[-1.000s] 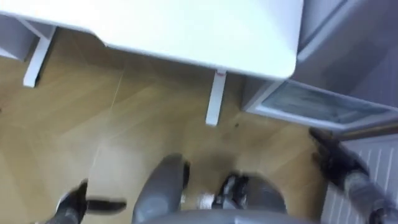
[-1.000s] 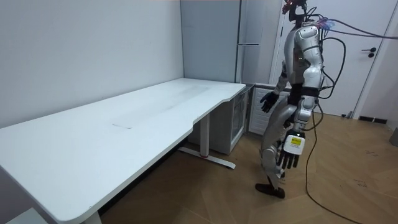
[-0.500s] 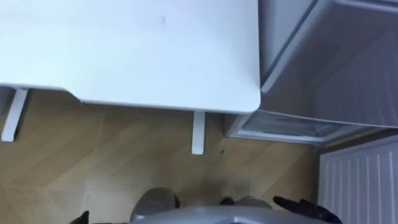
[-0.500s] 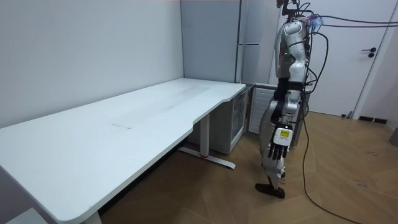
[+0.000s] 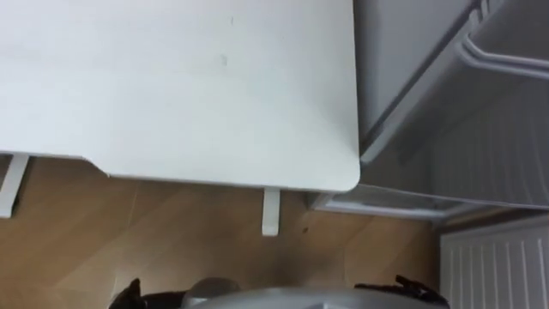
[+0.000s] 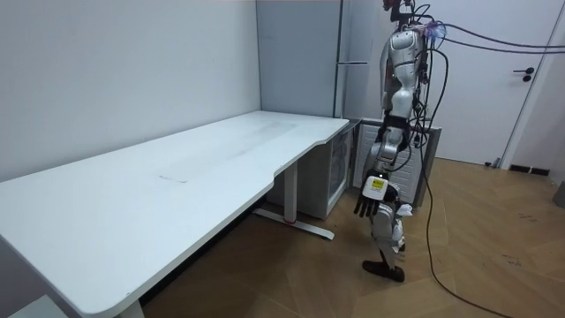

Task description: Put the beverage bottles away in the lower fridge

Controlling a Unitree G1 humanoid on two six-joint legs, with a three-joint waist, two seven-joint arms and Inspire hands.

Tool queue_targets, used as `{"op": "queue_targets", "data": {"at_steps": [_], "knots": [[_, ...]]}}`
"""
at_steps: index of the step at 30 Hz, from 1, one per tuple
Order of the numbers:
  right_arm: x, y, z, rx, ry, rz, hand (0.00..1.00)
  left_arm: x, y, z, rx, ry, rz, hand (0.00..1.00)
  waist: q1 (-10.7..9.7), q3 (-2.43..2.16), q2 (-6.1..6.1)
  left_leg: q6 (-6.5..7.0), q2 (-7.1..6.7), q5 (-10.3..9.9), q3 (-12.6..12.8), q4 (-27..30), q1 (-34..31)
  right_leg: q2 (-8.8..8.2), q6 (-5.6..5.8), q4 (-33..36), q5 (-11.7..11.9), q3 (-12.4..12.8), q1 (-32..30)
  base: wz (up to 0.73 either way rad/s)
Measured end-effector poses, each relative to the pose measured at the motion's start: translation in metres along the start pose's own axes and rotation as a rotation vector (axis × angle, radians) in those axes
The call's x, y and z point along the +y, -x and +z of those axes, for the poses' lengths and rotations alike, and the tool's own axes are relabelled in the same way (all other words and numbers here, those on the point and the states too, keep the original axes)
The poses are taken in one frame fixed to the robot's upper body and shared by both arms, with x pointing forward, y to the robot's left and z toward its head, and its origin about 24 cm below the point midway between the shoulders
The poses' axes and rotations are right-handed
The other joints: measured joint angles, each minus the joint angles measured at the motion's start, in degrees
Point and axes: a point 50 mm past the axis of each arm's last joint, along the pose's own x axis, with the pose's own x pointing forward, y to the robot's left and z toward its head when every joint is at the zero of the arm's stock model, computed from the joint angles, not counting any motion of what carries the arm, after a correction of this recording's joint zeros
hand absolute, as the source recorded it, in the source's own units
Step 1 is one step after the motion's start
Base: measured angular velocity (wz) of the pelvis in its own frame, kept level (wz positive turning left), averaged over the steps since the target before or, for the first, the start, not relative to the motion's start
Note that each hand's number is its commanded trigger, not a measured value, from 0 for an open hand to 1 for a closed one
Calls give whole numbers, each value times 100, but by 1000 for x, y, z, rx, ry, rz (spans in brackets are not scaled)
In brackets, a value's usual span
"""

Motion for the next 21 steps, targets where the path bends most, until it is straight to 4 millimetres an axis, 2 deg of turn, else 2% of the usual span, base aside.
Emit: {"op": "queue_targets", "data": {"at_steps": [2, 5, 10, 11, 14, 17, 19, 21], "knots": [[-1, 0, 0, 1, 3, -17, 0, 2, 0, 1, -6, 13, 6, 0, 8, 2, -26, -3, -2, 51, 5, -134, 122, 8, 0, 0, 0, 98, 20, -18], [-4, 0, 4, -10, 8, -54, 0, 3, 1, 1, -11, 24, 8, 0, -57, -6, -46, -11, 0, 71, -11, -204, 201, 16, 0, -5, 0, 117, 82, -6], [-13, 1, 23, -93, -7, -147, 0, 4, 1, 1, -11, 33, 16, 0, -183, -1, -114, -10, -1, 72, -5, -208, 253, 37, 0, 1, 0, 430, 35, -15], [-15, 2, 33, -135, -5, -173, 0, 6, 1, 2, -15, 44, 25, 0, -210, -11, -132, -10, -1, 72, -5, -226, 276, 44, 0, 0, 0, 473, 31, -21], [-27, 8, 53, -231, -35, -251, 0, 14, 2, 1, -16, 52, 53, 0, -463, -24, -210, -11, -1, 72, -2, -254, 319, 54, 0, 12, 0, 579, 55, -10], [-43, 18, 73, -345, -61, -345, 0, 20, 2, 8, -48, 3, 74, 0, -553, -26, -292, -10, -2, 73, 5, -303, 391, 56, 0, 19, 0, 601, 48, -10], [-50, 25, 85, -401, -52, -409, 0, 22, 3, 10, -60, -26, 82, 0, -622, -30, -301, -10, -3, 73, 13, -302, 402, 56, 0, 26, 0, 612, 39, -12], [-57, 36, 102, -488, -37, -491, 0, 23, 3, 14, -69, -62, 83, 0, -664, -39, -312, -10, -4, 73, 128, -302, 407, 67, 0, 23, 0, 755, 12, -27]]}}
